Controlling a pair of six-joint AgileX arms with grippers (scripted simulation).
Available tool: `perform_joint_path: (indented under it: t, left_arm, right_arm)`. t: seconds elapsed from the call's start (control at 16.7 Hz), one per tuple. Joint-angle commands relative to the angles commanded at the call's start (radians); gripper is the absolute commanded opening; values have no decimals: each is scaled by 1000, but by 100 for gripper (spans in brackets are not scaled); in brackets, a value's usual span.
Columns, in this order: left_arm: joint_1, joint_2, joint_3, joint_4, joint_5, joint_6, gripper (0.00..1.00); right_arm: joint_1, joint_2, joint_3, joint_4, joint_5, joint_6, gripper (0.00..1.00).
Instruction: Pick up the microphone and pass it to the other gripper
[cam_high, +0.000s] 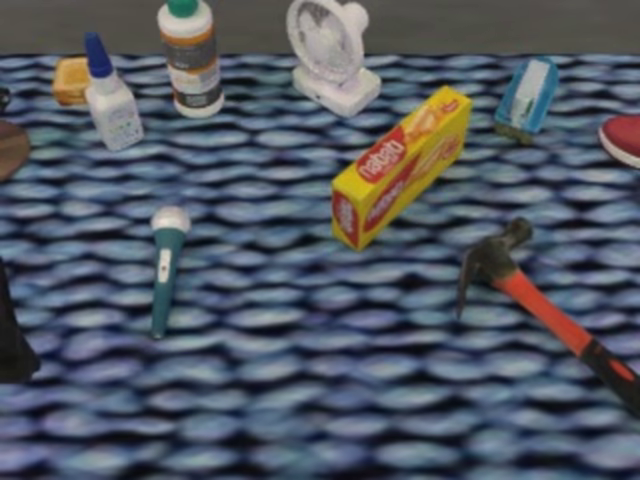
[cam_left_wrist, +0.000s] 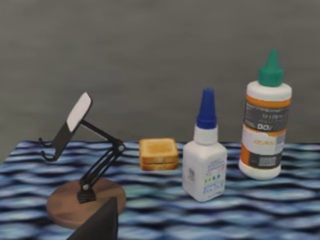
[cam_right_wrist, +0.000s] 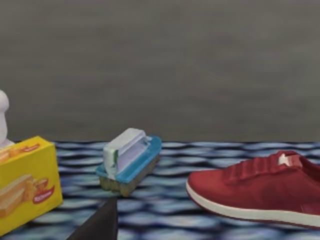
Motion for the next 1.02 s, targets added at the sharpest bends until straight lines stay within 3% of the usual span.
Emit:
perform_joint_path:
  t: [0.24, 0.48, 1.02]
  left_arm:
    - [-8, 31, 29, -19, 1, -6, 100]
    - [-47, 222, 185, -121, -2, -40, 100]
    - [-184, 1127, 729, -518, -18, -163, 100]
  right_arm:
    - [0, 0, 0, 0, 0, 0, 100]
    - [0, 0, 0, 0, 0, 0, 100]
    - [0, 0, 0, 0, 0, 0, 100]
